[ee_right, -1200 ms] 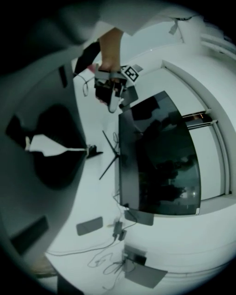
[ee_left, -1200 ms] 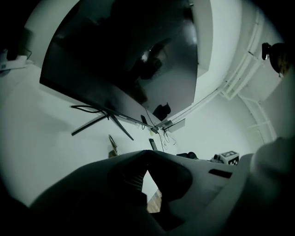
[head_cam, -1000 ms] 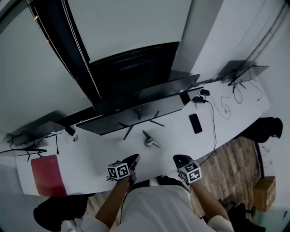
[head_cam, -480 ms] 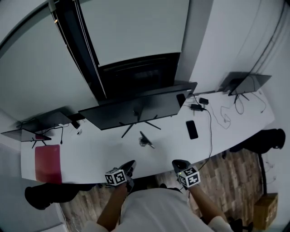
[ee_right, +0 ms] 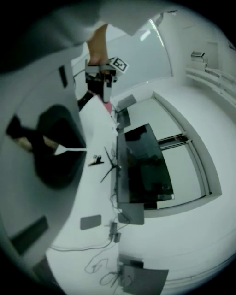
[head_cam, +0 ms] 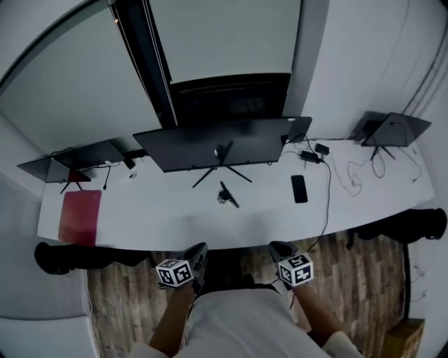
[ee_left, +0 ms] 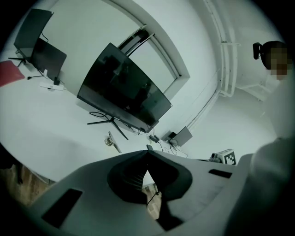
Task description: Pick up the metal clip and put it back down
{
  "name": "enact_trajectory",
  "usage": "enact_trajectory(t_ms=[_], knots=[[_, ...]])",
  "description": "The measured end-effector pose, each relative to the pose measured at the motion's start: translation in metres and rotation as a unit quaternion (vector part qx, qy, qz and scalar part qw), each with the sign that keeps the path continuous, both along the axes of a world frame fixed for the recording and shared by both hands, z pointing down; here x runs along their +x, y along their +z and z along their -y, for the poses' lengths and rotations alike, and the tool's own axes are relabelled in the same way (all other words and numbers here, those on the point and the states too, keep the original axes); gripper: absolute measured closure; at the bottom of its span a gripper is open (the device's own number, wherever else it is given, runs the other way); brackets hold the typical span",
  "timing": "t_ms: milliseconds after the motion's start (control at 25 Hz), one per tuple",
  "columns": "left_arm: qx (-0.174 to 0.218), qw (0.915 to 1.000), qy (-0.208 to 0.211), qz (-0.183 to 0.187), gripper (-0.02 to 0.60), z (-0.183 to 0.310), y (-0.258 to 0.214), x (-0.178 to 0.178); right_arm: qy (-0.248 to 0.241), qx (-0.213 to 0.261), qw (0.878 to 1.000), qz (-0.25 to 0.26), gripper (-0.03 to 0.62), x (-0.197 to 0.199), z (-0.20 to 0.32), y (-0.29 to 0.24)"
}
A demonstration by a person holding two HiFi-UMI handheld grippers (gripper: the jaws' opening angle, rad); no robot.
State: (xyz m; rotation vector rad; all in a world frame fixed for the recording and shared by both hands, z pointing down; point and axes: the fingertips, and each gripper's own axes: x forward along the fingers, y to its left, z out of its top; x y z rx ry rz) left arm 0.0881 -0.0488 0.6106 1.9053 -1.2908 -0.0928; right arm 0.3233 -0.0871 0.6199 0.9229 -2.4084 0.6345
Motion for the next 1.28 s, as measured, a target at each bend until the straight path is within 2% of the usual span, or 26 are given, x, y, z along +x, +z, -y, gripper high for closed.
enact_trajectory(t_ms=[200,360,760,1000,1280], knots=[[0.004,0.9994,-0.033,-0.002,0.549,-0.040,-0.007,0.003,-0.026,0.002,1.000,0.007,0.559,-0.002,-0.017,-0.006],[0.010,0.9989,-0.044,0.014,0.549,-0.061,-0.013,-0.001,-0.037,0.012,0.999,0.013,0.559,-0.009,-0.024,-0.014],[0.049,0.9953,-0.012,0.083,0.549,-0.084,-0.042,-0.020,-0.032,0.049,0.998,0.014,0.559,-0.023,-0.040,-0.036],[0.089,0.9883,0.004,0.124,0.549,-0.096,-0.075,-0.039,-0.016,0.063,0.998,0.010,0.559,-0.025,-0.062,-0.062],[0.113,0.9856,0.012,0.125,0.549,-0.105,-0.093,-0.057,0.009,0.087,0.996,0.000,0.560,-0.017,-0.072,-0.077]])
